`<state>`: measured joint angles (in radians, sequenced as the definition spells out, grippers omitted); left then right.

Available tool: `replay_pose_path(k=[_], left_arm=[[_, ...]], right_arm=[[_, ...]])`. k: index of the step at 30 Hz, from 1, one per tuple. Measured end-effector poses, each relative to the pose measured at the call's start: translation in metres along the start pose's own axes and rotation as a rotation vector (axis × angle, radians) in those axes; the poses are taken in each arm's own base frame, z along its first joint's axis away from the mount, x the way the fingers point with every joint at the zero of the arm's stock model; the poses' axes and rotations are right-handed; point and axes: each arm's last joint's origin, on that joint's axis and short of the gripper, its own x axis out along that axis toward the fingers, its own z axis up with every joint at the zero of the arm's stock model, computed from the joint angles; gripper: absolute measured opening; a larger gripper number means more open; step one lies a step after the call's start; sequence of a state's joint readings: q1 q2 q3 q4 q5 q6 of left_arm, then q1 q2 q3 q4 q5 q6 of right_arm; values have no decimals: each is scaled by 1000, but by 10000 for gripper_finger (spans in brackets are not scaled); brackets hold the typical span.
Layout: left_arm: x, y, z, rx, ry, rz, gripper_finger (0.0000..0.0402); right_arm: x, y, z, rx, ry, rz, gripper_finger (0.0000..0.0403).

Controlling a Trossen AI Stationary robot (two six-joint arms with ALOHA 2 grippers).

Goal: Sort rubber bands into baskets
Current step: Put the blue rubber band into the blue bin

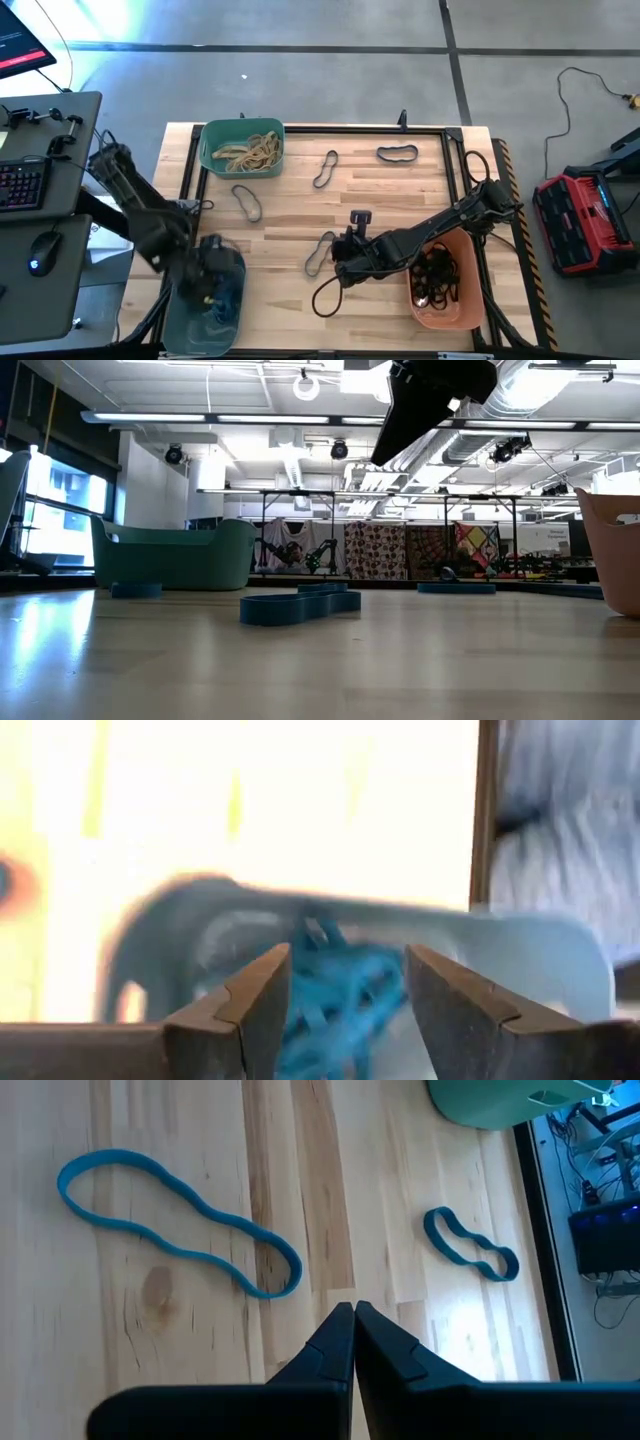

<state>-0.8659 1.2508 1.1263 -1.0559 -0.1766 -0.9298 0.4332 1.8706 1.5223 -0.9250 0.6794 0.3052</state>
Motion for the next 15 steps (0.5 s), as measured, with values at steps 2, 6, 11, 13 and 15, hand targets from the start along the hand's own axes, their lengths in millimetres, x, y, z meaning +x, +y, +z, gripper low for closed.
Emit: replay_pose_path(k=[2, 6, 11, 13, 15], left_arm=[[-5, 12, 11, -18, -46, 9, 188], [-5, 36, 33, -2, -101, 79, 188], [6, 68, 60, 36, -87, 190, 188], [12, 82, 70, 36, -65, 223, 188], [17, 95, 77, 38, -26, 225, 188]], right_arm=[[0, 0, 1, 6, -7, 2, 0], [0, 0, 1, 7, -8, 2, 0], [0, 0, 1, 8, -8, 7, 0], [0, 1, 1, 8, -7, 12, 0], [0, 1, 1, 9, -4, 20, 0]])
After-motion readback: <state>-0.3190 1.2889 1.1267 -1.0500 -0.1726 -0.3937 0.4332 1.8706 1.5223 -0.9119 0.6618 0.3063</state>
